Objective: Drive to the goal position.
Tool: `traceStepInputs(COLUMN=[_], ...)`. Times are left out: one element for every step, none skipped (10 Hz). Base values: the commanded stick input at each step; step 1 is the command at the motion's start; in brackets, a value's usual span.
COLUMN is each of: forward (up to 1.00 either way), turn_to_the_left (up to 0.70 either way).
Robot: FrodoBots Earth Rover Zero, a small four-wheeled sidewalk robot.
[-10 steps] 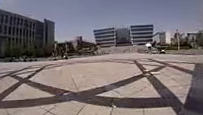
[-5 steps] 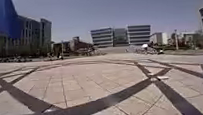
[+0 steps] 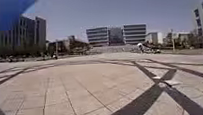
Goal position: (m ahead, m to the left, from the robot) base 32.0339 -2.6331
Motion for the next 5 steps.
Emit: traceStepInputs(forward=[1.00, 1.00, 1.00, 1.00, 1.00], turn_to_the_left=[-0.19, -0.32, -0.17, -0.01, -0.24])
